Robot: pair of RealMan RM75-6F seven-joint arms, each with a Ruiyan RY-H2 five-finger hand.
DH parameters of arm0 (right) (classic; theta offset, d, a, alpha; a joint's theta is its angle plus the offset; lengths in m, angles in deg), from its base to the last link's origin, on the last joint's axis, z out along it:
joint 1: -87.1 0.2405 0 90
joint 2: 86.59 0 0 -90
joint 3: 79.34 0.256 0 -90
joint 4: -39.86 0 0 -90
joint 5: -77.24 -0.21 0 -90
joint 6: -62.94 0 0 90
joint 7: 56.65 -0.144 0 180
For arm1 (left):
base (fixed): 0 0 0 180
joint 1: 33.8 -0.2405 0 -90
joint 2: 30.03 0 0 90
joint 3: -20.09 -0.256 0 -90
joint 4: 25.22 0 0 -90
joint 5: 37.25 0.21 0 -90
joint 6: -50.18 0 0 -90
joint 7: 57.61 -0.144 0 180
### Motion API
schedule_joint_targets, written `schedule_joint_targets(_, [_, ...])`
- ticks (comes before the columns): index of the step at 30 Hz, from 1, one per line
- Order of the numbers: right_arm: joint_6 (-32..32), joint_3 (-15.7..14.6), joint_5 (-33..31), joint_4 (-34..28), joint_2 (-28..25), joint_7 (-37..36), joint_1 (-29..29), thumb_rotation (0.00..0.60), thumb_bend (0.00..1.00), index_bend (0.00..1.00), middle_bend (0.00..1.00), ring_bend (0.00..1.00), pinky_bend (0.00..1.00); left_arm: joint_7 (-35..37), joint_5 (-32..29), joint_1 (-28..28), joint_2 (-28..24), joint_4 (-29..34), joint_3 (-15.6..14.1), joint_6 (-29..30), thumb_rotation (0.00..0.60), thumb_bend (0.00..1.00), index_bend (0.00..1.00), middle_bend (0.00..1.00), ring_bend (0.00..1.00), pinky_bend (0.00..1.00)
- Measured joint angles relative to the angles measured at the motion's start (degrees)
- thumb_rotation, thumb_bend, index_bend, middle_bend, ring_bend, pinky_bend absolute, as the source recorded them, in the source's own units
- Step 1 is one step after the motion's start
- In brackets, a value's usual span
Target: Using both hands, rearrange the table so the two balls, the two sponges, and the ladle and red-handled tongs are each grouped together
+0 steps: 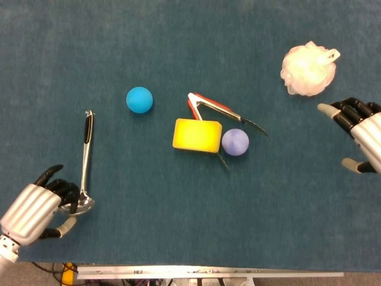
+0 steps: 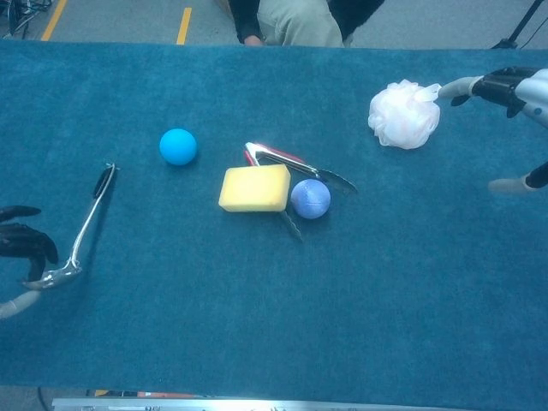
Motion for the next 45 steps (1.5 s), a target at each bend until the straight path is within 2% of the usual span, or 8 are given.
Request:
schedule_joint_targets(8, [-0.6, -0.1, 0.3, 0.3, -0.4, -0.8, -0.3, 0.600, 0.03, 0.16, 0.26, 0.20, 0.39, -4.5, -1.6, 2.2, -3.3, 5.5, -0.4, -6.3, 0.600, 0.47, 0.23, 0.19, 0.21, 0.10])
schedule_joint_targets(13, [-0.9, -0.1, 0.8, 0.6, -0.5, -1.6, -0.4, 0.600, 0.03, 0.16, 0.26, 0.20, 0.39, -6.8, -2.4, 3.4, -5.2, 7.8, 0.4, -8.0, 0.600, 0.47, 0.23, 0.18, 0.21, 0.10])
schedule_joint_targets(20, [-1.5, -0.3, 1.5, 1.0, -0.7, -2.6, -0.6, 0.600, 0.03, 0.16, 0.26, 0.20, 0.39, -9.1, -3.8, 5.0, -7.0, 8.8, 3.4, -8.3, 0.600, 0.47, 0.23, 0.18, 0.21, 0.10])
schedule_joint_targets(22, [-1.7, -0.3, 1.7, 1.1, -0.7, -2.8, -0.7, 0.600, 0.03, 0.16, 0.26, 0.20, 0.39, -9.5, -4.0, 5.2, -7.0, 8.1, 4.0, -8.2, 0.600, 0.47, 0.23, 0.17, 0.21, 0.10])
schedule_joint_targets(25, [-1.9, -0.3, 1.8, 1.2, -0.8, -3.1, -0.8, 0.600, 0.03, 0.16, 0.26, 0.20, 0.39, -10.1, -4.2, 5.4, -6.4, 6.1, 4.8, -8.0, 0.600, 0.40, 0.19, 0.16, 0.19, 0.10])
schedule_joint_targets(31, [-1.8, -0.3, 2.0, 1.4, -0.7, -3.4, -0.7, 0.600, 0.03, 0.16, 0.26, 0.20, 0.39, -12.4, -4.4, 5.2, -4.2, 1.3, 5.7, -8.0, 0.600, 0.27, 0.01, 0.03, 0.04, 0.09])
schedule_joint_targets(34, [-1.8, -0.2, 2.1, 1.4, -0.6, -3.4, -0.7, 0.600, 0.03, 0.16, 0.26, 0.20, 0.39, -14.3, -4.3, 5.0, -2.8, -1.5, 6.0, -7.8, 0.600, 0.26, 0.00, 0.00, 0.00, 0.07])
schedule_joint_targets(45, [-1.9, -0.2, 2.0, 1.2, -0.8, -3.3, -0.8, 0.600, 0.03, 0.16, 0.26, 0.20, 0.39, -16.6, -3.0, 3.6, 1.1, -9.3, 4.9, -7.3, 0.600, 0.22, 0.00, 0.00, 0.00, 0.03])
